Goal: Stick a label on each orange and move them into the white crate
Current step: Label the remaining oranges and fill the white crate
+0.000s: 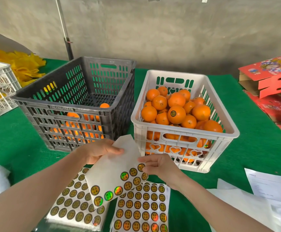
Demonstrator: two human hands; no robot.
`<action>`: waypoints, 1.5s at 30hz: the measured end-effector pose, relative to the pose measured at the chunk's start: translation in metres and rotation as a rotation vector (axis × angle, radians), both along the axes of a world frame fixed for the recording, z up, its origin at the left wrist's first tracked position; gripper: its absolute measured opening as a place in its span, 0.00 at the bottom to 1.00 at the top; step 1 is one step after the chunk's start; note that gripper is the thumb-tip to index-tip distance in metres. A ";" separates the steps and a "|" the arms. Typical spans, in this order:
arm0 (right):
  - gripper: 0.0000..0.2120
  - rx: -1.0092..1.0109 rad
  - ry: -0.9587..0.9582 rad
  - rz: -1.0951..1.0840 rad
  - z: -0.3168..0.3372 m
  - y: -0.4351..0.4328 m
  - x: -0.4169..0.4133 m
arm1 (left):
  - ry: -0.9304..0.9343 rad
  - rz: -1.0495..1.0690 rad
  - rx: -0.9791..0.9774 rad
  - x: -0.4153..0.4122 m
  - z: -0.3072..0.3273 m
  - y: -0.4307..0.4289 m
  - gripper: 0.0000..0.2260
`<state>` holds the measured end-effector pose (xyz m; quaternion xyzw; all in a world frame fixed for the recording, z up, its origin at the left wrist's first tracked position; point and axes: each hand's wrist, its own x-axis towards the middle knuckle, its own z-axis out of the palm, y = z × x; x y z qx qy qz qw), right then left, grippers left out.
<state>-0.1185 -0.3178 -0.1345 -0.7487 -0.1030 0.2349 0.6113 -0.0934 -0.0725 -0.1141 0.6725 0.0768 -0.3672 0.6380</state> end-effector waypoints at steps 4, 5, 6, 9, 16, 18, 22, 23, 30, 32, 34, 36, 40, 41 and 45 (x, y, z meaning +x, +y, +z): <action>0.19 0.055 0.020 -0.025 0.001 0.000 -0.001 | 0.001 -0.039 0.035 0.002 0.001 -0.002 0.21; 0.20 0.074 0.027 -0.033 0.001 0.000 -0.001 | 0.000 -0.037 0.046 0.002 0.000 -0.003 0.20; 0.21 0.087 0.031 -0.036 0.002 0.000 -0.001 | 0.002 -0.032 0.050 0.002 -0.001 -0.003 0.20; 0.22 0.071 0.018 -0.017 0.005 0.001 -0.002 | 0.000 -0.050 0.046 0.002 -0.001 -0.005 0.16; 0.15 -0.029 -0.128 -0.025 0.011 0.003 -0.002 | 0.036 0.005 0.113 0.006 0.000 -0.005 0.13; 0.14 -0.052 -0.177 -0.022 0.012 0.003 -0.004 | 0.048 0.014 0.150 0.007 0.000 -0.006 0.11; 0.15 -0.099 -0.227 0.005 0.013 0.002 -0.009 | 0.071 0.005 0.201 0.007 0.000 -0.009 0.07; 0.14 -0.106 -0.230 0.010 0.012 0.002 -0.010 | 0.075 0.000 0.214 0.008 0.000 -0.011 0.08; 0.14 0.035 -0.151 -0.093 0.020 -0.003 -0.010 | 0.082 -0.022 0.199 0.010 -0.003 -0.013 0.10; 0.14 0.088 -0.124 -0.135 0.023 -0.006 -0.009 | 0.061 -0.045 0.198 0.010 -0.004 -0.011 0.10; 0.14 0.141 -0.103 -0.203 0.029 -0.007 -0.007 | 0.042 -0.092 0.211 0.010 -0.006 -0.012 0.09; 0.12 0.161 -0.113 -0.244 0.035 -0.007 -0.004 | 0.045 -0.158 0.201 0.010 -0.009 -0.017 0.09; 0.12 0.172 -0.181 -0.206 0.050 0.005 -0.001 | -0.022 -0.345 0.290 0.012 -0.020 -0.037 0.11; 0.12 0.183 -0.195 -0.198 0.053 0.009 0.000 | -0.102 -0.405 0.378 0.010 -0.024 -0.044 0.11; 0.13 0.163 -0.277 -0.216 0.064 0.028 0.005 | -0.517 -0.549 0.820 0.001 -0.036 -0.065 0.30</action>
